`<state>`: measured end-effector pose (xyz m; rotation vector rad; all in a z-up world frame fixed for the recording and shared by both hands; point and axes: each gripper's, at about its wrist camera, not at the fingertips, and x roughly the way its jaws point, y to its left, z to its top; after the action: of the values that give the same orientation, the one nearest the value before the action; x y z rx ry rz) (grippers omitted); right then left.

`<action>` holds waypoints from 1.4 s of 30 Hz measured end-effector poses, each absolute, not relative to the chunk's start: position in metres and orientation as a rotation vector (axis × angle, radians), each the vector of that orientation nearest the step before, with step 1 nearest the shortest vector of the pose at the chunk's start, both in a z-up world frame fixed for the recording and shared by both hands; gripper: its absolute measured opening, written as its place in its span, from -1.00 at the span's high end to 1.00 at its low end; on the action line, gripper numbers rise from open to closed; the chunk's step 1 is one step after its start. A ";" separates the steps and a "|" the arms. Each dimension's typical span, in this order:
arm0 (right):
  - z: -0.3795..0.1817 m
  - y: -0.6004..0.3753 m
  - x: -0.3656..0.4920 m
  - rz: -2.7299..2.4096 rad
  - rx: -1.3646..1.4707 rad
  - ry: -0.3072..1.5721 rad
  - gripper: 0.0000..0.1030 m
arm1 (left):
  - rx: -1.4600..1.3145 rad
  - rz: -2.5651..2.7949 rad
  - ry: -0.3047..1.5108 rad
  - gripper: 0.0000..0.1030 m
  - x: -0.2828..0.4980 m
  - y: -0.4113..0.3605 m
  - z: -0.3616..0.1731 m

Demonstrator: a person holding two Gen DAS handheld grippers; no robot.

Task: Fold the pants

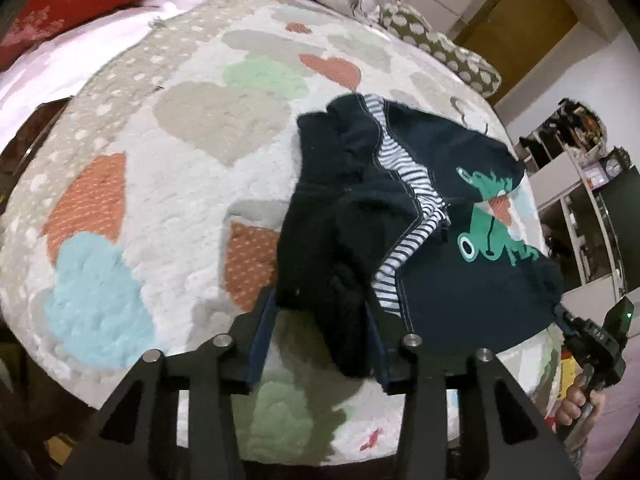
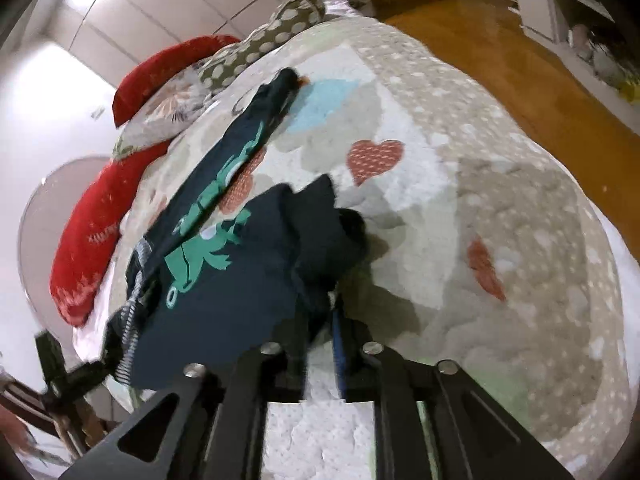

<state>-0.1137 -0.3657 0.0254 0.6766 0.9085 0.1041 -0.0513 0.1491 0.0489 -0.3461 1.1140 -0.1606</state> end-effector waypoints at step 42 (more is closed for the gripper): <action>0.046 -0.429 -0.013 -0.105 0.661 0.923 0.73 | -0.110 -0.149 0.974 -0.37 -0.003 0.113 0.092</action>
<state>-0.0131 -0.4288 0.0464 0.6612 0.9226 -0.1051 -0.0035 0.1127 0.0915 -0.1097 0.9738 -0.1494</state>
